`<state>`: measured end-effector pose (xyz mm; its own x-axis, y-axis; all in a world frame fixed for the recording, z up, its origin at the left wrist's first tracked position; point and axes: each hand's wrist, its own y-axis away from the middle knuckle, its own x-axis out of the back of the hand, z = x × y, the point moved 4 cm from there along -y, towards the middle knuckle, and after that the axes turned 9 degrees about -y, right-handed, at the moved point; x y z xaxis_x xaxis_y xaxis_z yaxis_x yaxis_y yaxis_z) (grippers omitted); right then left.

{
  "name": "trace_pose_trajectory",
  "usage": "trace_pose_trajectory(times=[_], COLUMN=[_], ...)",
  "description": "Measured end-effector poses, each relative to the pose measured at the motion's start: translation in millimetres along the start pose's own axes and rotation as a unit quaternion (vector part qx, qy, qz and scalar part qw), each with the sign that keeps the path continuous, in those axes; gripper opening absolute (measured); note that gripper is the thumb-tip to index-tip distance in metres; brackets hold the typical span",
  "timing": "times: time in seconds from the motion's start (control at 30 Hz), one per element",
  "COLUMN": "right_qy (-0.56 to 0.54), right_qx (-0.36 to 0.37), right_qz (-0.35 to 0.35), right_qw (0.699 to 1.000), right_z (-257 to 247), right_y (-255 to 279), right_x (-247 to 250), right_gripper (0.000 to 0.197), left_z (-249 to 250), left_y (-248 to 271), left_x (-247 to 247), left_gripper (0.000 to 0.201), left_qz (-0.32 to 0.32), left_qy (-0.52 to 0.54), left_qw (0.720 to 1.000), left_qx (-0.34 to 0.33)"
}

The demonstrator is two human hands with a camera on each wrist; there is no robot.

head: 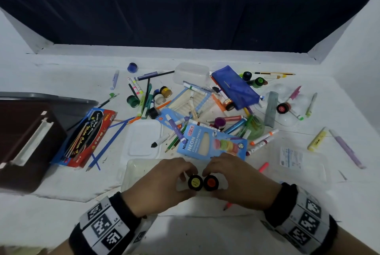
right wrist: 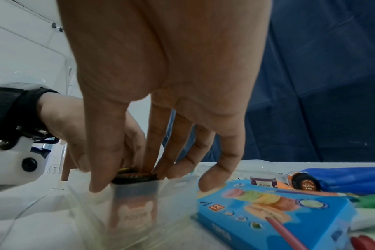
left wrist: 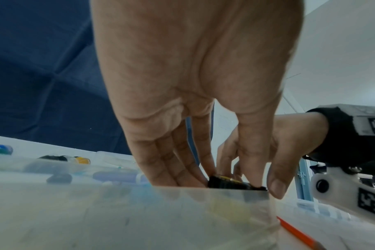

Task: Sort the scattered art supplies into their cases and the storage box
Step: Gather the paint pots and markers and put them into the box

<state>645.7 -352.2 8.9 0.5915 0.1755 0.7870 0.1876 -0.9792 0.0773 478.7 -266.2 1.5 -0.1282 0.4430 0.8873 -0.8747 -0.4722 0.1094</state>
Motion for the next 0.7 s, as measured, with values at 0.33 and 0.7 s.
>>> trace_pose_trajectory(times=[0.33, 0.7], right_qy=[0.056, 0.111], right_qx=[-0.030, -0.034], right_qz=[-0.037, -0.087], right_qw=[0.997, 0.989], right_z=[-13, -18], right_y=[0, -4], right_x=[4, 5], right_gripper=[0.030, 0.027], left_z=[10, 12], left_y=[-3, 0], left_x=[-2, -11], left_gripper=[0.035, 0.029], left_qz=[0.003, -0.001], left_qy=[-0.027, -0.006], left_qw=[1.000, 0.999], left_qx=[0.013, 0.032])
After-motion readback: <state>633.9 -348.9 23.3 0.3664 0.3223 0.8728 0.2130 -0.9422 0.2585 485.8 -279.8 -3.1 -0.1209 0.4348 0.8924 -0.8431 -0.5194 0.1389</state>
